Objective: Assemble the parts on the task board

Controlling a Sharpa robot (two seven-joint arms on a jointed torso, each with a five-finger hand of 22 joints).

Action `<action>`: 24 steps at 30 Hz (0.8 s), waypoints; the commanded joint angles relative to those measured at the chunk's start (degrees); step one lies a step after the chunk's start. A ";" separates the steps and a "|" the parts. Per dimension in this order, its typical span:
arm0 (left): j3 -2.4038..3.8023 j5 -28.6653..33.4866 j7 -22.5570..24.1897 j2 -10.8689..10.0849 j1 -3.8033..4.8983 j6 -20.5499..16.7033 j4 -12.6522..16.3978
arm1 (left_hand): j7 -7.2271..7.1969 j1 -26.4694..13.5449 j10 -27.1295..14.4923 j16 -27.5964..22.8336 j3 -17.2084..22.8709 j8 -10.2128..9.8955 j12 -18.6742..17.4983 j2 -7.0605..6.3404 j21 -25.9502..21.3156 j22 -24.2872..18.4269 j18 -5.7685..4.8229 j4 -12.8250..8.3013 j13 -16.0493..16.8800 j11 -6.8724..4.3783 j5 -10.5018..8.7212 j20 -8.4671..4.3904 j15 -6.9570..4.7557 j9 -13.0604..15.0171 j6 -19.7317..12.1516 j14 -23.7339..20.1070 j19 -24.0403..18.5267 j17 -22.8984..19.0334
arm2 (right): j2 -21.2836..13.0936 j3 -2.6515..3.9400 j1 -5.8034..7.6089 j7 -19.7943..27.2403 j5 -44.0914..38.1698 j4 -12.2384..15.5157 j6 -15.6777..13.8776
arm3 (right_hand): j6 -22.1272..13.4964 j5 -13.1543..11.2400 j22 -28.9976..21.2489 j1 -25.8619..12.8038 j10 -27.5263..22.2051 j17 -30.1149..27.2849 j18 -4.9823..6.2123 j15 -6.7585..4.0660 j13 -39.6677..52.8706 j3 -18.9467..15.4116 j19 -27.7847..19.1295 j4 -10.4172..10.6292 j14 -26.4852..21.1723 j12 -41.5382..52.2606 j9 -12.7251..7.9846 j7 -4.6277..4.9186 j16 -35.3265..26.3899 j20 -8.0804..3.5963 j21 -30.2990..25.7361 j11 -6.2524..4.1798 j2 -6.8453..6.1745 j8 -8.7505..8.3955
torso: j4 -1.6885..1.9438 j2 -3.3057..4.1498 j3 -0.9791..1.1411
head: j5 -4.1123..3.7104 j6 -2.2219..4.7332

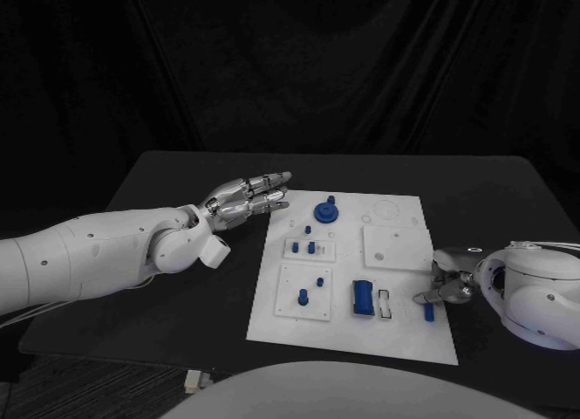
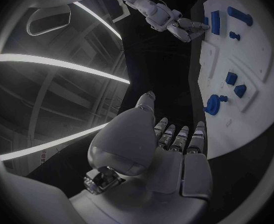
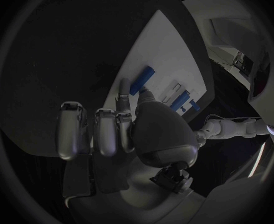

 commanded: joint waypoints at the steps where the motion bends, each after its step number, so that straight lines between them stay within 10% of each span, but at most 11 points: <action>1: 0.06 0.38 0.50 0.09 -0.08 0.77 0.11 | -0.12 0.15 0.33 0.20 -0.07 0.27 0.38 0.55 0.35 -0.14 0.47 -0.32 0.10 0.24 0.30 -0.03 0.35 0.08 0.46 -0.09 0.39 0.09 | 0.24 -0.48 -0.87 -1.07 1.01 -0.43 -1.18 | -0.65 1.26 11.85 1.52 5.88 -0.05 0.61 0.12 15.09 0.67 1.61 -0.94 3.45 0.20 -9.23 -0.05 -0.32 0.31 -0.53 0.40 0.02 -1.79 | 0.03 0.01 0.01 | 0.03 -0.01; 12: 0.06 0.38 0.28 0.21 -0.13 1.01 0.05 | -0.30 0.11 0.75 0.23 -0.08 0.26 0.51 0.61 0.35 -0.19 0.46 -0.50 0.18 0.97 0.34 -0.04 0.30 0.08 0.52 -0.06 0.39 0.10 | 0.24 -0.48 -1.03 -1.13 3.14 -0.58 -4.20 | -2.79 8.79 11.36 7.31 5.88 -0.52 0.96 0.41 15.09 4.48 0.99 -5.83 3.37 0.20 -9.37 0.19 -0.50 0.41 -2.41 0.20 -1.08 -3.10 | 0.00 -0.01 0.00 | 0.15 -0.01; 24: 0.06 0.38 0.08 0.26 -0.21 1.20 0.02 | -0.49 0.05 1.20 0.26 -0.11 0.26 0.67 0.66 0.37 -0.20 0.46 -0.69 0.26 1.71 0.39 -0.04 0.24 0.08 0.57 -0.03 0.40 0.11 | 0.12 -0.48 -1.04 -1.03 11.08 -0.71 -7.48 | -2.08 4.79 11.19 9.21 5.88 -0.10 1.12 0.37 15.09 10.46 0.81 -9.67 3.45 0.20 -8.67 -0.06 -0.24 0.52 -3.23 0.02 -1.58 -1.91 | -0.01 -0.02 0.00 | 0.28 -0.01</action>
